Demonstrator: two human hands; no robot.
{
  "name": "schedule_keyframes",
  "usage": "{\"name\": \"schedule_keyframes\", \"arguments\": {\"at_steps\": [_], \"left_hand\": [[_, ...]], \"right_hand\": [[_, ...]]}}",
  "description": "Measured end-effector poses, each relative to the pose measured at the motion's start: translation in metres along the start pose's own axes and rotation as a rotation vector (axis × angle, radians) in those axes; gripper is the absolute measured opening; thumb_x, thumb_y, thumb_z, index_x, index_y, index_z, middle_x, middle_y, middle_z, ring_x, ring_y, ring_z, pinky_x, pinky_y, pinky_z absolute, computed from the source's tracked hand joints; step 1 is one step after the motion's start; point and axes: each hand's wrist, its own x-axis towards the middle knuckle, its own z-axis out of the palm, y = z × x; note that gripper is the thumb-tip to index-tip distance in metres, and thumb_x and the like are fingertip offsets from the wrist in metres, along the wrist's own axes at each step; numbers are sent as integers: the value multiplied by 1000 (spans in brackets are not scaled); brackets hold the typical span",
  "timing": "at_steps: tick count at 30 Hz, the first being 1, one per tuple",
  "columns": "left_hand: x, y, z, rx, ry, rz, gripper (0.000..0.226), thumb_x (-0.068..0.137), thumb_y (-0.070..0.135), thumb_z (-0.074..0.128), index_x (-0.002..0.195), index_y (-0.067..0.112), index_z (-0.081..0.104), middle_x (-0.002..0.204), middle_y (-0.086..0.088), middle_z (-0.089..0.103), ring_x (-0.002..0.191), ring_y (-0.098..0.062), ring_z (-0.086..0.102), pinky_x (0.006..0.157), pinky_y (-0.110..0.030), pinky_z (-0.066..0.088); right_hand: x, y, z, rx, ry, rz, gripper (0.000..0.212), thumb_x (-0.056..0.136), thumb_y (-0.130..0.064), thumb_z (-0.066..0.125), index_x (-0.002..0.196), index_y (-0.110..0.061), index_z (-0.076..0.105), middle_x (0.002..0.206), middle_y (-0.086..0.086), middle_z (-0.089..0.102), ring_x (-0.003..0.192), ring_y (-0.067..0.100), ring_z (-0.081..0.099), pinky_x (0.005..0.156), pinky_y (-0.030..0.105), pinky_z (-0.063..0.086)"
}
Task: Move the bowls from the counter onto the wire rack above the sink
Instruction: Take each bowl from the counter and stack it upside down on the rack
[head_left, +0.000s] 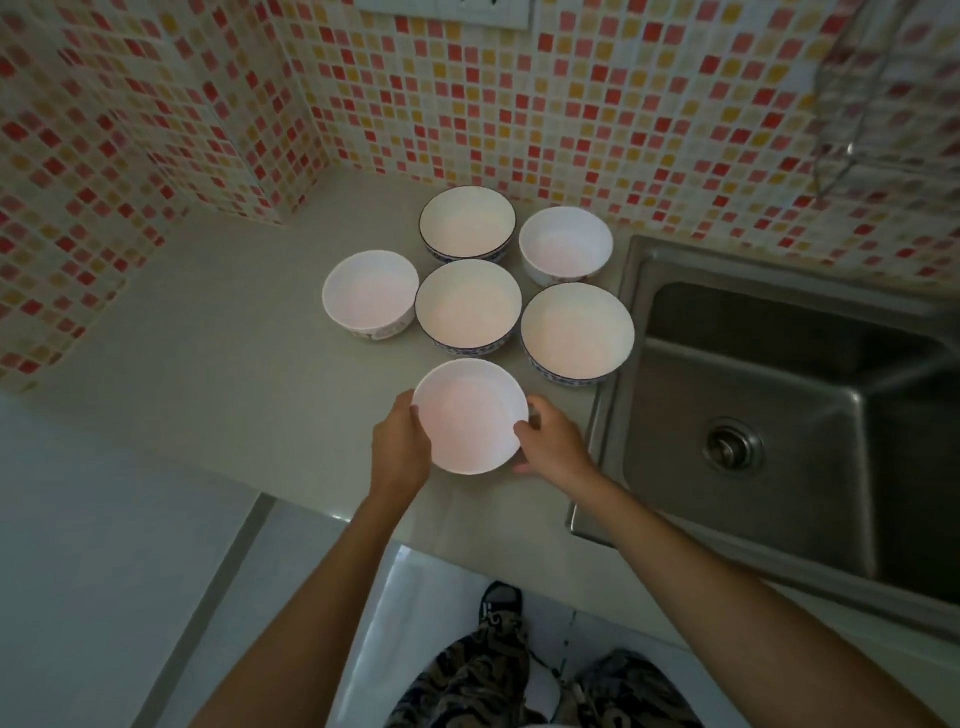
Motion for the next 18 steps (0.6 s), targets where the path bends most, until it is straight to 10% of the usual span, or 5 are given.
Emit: {"name": "schedule_keyframes", "arguments": {"at_steps": [18], "left_hand": [[-124,157,181,-113,-414,245,31,99,17,40,124,12,58,119,-11,64,100,-21,57,81,-25,39]], "right_hand": [[-105,150,-231,813,31,317,58,84,4,40,135,-24,44,129,13,50,107,37,57,73,48,60]]}}
